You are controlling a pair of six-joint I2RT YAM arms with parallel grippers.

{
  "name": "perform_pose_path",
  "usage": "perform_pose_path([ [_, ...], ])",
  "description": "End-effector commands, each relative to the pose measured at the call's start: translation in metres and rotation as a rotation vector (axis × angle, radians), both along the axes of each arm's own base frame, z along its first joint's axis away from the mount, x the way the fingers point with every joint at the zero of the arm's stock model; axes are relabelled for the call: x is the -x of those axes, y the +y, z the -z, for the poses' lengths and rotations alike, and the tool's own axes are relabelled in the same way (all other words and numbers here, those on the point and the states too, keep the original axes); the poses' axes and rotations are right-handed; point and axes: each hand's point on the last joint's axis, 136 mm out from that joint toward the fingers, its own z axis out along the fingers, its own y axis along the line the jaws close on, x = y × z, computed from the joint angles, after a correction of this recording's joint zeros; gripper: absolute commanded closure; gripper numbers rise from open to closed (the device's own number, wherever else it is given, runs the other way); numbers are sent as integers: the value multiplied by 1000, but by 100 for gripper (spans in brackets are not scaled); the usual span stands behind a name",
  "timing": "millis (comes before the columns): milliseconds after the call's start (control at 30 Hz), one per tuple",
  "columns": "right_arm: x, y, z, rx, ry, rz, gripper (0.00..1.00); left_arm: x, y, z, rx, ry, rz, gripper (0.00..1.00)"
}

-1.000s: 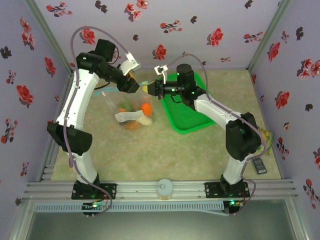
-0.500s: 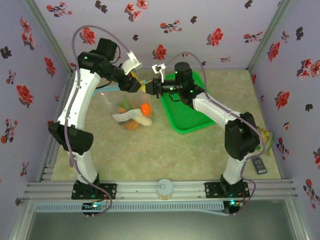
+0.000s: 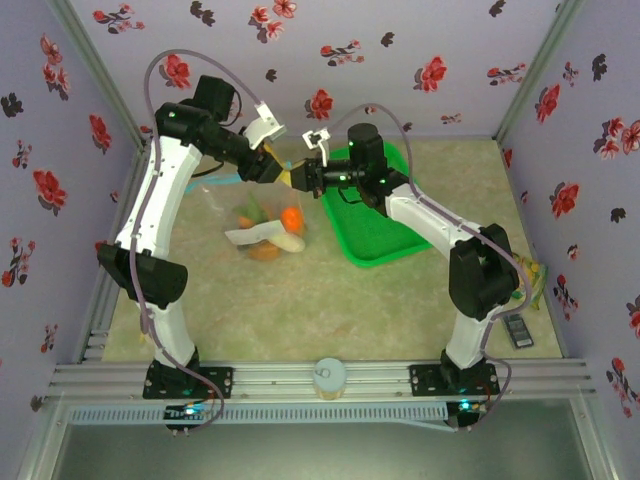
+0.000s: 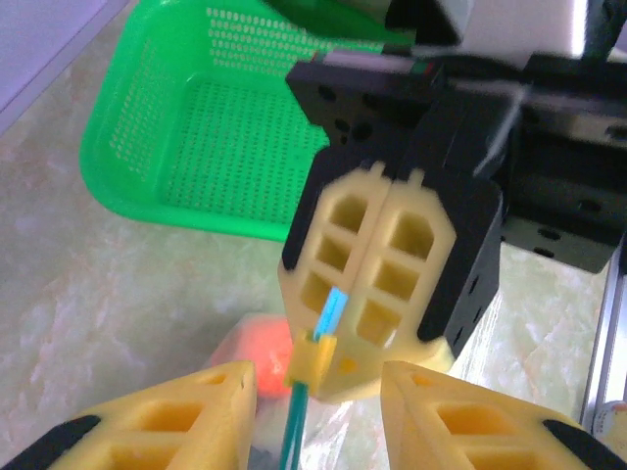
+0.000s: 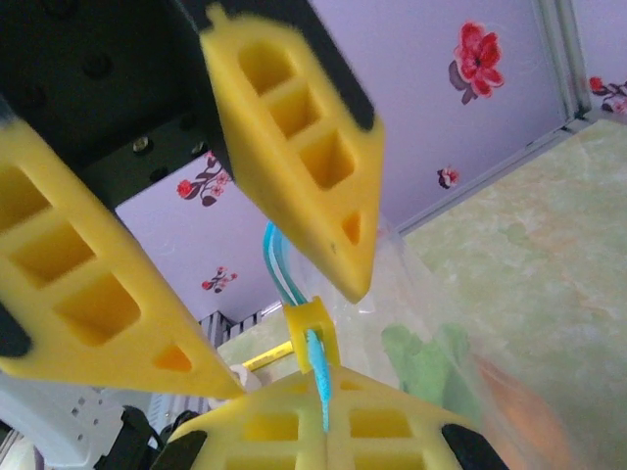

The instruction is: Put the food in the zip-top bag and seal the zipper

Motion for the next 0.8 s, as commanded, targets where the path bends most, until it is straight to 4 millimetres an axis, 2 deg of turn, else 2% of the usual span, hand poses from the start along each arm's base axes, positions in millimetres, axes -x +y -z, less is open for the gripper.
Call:
perform_pose_path([
  [0, 19, 9, -1, 4, -17, -88, 100, -1, -12, -10, 56, -14, 35, 57],
  [267, 18, 9, -3, 3, -23, -86, 100, -1, -13, -5, 59, 10, 43, 55],
  [433, 16, 7, 0, 24, -31, -66, 100, 0, -7, 2, 42, 39, 35, 54],
  [667, 3, 4, 5, 28, -11, -25, 100, 8, -2, -10, 72, 30, 56, 53],
  [767, 1, 3, 2, 14, -12, -18, 100, 11, 1, -6, 63, 45, 62, 54],
])
